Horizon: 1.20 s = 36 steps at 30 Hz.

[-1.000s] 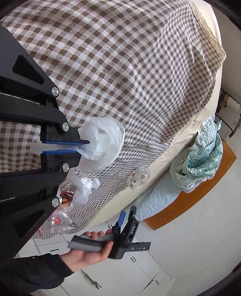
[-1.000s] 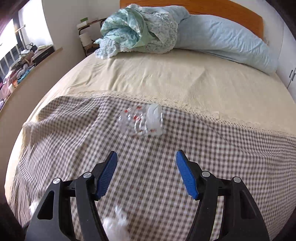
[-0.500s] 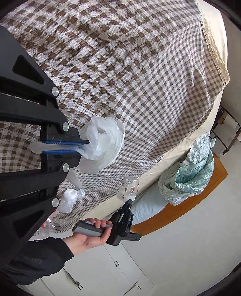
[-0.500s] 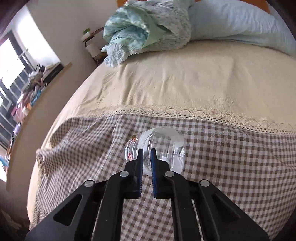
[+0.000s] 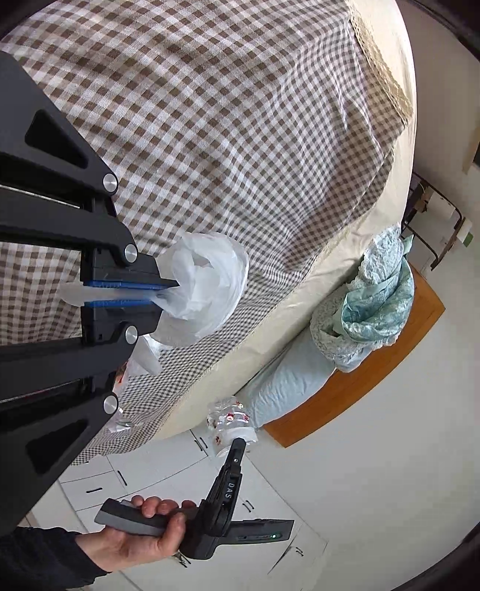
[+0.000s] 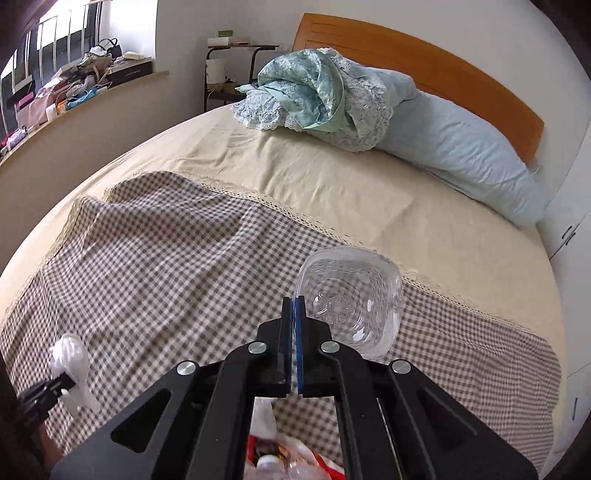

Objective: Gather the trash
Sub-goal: 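Hold the white plastic bag in left tool while right tool grasps the clear plastic cup, then carry the white bag and clear cup with both tools over the floor trash bag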

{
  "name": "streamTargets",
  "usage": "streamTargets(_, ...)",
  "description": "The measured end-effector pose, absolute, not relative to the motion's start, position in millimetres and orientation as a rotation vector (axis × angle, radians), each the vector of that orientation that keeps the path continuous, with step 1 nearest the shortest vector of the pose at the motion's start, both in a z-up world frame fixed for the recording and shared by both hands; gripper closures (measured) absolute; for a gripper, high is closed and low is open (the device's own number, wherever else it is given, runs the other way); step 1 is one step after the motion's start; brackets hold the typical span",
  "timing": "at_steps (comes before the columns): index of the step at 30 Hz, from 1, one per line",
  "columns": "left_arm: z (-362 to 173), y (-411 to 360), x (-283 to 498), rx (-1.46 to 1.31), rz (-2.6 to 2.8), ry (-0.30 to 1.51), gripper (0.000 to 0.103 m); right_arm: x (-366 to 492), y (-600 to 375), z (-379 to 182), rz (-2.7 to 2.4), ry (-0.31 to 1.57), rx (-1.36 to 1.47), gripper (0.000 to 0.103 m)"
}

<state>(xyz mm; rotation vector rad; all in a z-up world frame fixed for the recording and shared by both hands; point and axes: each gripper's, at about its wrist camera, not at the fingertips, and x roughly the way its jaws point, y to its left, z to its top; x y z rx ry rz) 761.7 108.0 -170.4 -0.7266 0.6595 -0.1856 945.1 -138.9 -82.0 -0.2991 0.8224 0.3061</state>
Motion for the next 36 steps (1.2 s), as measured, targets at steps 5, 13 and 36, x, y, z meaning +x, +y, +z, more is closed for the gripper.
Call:
streamTargets(5,-155,73,750,-0.674,-0.252,0.668,0.102,889,-184,-86,0.237,0.800,-0.261,0.101)
streamTargets(13,-134,15,713,-0.479,-0.293,0.638,0.102,790,-270,-79,0.132,0.754,-0.163,0.101)
streamTargets(36,-95,-243,466,0.026,-0.905,0.699,0.101,295,-469,-232,-0.196,0.985,0.246,0.101)
